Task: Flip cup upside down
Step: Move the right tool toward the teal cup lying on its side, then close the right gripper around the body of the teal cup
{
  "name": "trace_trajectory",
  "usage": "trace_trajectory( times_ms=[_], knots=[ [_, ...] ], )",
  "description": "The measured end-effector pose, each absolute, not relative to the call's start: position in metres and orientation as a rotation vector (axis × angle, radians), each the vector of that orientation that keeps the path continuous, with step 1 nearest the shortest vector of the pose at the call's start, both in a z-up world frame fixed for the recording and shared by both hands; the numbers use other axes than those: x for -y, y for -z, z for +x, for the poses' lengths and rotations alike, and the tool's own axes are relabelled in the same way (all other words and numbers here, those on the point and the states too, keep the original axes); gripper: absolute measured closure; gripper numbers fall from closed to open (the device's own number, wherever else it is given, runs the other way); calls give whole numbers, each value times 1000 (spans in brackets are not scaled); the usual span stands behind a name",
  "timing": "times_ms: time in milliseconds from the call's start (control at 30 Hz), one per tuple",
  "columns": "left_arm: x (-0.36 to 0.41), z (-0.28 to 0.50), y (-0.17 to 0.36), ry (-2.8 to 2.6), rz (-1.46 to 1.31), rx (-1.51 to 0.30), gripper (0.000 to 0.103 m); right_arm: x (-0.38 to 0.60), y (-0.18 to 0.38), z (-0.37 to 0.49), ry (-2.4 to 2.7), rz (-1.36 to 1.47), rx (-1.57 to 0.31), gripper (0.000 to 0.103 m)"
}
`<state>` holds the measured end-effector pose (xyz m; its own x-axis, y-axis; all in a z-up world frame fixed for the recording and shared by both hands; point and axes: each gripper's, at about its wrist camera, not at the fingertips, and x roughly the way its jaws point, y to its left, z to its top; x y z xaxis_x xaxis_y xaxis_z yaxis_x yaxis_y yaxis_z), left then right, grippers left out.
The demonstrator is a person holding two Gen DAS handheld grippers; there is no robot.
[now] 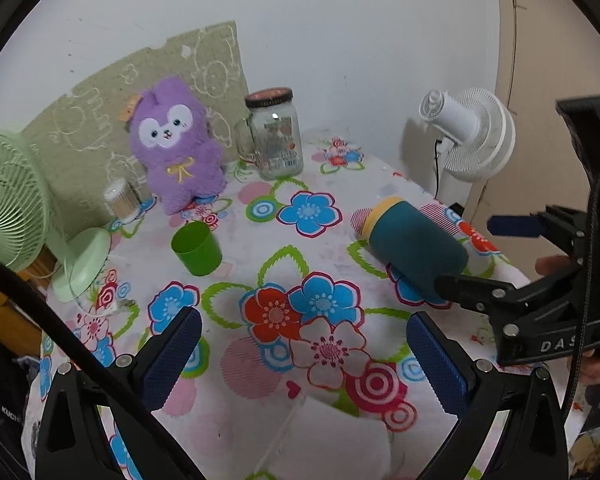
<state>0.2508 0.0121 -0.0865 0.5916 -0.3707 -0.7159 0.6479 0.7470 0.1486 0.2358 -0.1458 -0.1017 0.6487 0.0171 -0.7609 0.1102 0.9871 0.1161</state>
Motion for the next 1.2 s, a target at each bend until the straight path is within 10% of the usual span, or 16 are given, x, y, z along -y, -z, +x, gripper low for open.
trace_trajectory(
  times_ms=[467, 667, 1200],
  knots=[
    [-7, 289, 111, 552, 438, -815, 0, 163, 139, 300, 21, 188, -989, 5],
    [-8, 289, 113, 535, 453, -812, 0, 166, 152, 310, 51, 141, -1035, 32],
    [-23, 243, 79, 589, 401, -767, 0, 154, 100, 248, 38, 174, -901, 33]
  ],
)
